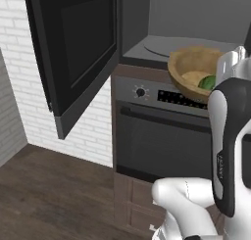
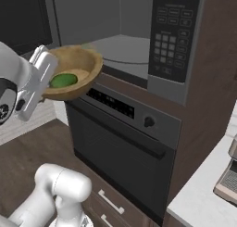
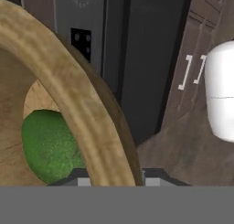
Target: Pick the avocado from the sink and place it in the bowl. Then pick the bowl and place it in the microwave. Then close the microwave door and press the start button.
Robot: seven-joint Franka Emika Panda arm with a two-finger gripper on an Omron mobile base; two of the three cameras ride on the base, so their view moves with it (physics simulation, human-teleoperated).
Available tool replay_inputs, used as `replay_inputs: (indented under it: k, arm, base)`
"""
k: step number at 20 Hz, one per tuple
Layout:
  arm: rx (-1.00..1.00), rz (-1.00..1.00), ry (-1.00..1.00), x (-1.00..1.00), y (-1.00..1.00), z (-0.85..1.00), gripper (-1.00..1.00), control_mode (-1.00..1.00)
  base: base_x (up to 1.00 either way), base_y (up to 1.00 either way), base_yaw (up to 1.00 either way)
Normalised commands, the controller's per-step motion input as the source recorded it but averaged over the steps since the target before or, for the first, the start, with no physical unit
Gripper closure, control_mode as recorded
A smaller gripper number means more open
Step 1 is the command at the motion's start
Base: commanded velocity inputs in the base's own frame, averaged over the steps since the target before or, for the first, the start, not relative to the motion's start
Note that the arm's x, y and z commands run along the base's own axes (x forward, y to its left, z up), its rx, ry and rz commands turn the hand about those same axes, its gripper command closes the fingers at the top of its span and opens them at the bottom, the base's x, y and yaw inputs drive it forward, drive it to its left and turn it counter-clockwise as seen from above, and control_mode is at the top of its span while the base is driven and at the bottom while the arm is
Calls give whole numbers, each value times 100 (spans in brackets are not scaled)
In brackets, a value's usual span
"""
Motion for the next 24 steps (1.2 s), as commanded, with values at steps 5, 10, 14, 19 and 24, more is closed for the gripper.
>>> replay_inputs:
  k: [5,10,14,19,24]
  arm:
    - [-13,-4,-16,3,-14,46,100,-100]
    - [-6,-10,-11,20,-15,30,100,-100]
    - [0,-8,0,39,-28,17,100,-100]
    - [1,-2,0,51,-35,8,100,-100]
    - [1,0,0,62,-30,0,100,-100]
  base:
    - [0,0,0]
    - [0,0,0]
    - [0,0,0]
    - [0,0,0]
    - [0,0,0]
